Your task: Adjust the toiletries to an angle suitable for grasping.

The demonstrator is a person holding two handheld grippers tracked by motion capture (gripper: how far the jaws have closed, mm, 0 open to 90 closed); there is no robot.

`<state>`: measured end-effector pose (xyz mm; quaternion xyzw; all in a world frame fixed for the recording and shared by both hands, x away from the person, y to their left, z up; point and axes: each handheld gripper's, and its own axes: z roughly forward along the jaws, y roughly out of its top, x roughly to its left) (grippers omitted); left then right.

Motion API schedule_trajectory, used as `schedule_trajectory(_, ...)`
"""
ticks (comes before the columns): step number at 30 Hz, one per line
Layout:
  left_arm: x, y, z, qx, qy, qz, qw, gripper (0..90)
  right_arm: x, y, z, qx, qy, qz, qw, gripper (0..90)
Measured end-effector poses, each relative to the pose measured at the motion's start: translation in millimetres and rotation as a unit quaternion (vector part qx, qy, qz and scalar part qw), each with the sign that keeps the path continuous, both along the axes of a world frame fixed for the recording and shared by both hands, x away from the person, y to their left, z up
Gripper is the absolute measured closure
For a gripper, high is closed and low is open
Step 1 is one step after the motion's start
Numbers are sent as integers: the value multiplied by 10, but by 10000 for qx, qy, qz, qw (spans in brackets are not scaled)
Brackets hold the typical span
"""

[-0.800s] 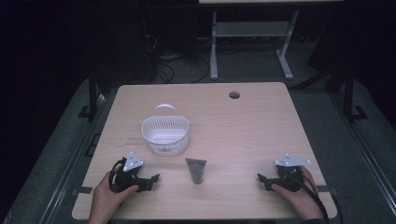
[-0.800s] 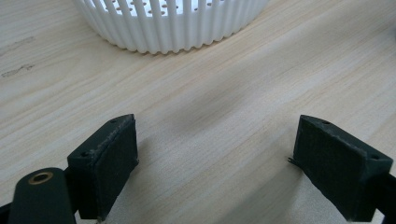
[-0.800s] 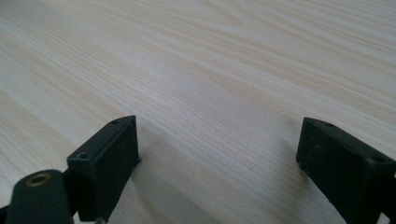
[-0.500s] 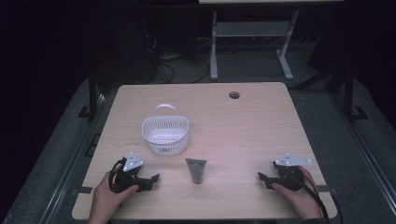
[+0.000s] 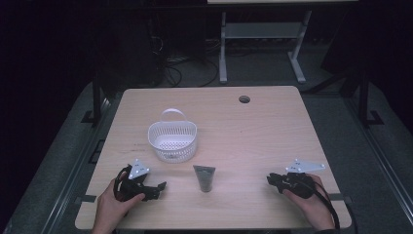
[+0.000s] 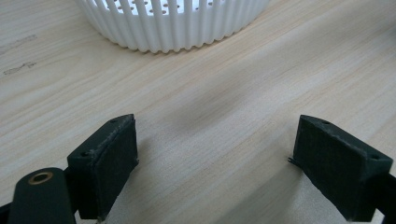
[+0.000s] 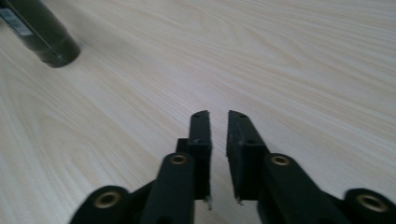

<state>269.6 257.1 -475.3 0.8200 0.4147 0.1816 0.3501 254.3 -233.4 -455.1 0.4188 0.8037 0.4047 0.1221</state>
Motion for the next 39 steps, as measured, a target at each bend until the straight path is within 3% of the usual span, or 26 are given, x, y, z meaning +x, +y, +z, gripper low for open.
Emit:
schedule_trajectory(3,-2,-11,-1,1,-5,54,10000,125,-1,34,40,90,2,101,9999,897)
schedule_trajectory(22,-2,-10,-2,-2,-9,53,10000,126,26,280,345,552,-105,690,9960,900)
schedule_trajectory(39,-2,-9,-2,-15,-8,52,10000,126,39,512,532,759,-227,1052,9913,900)
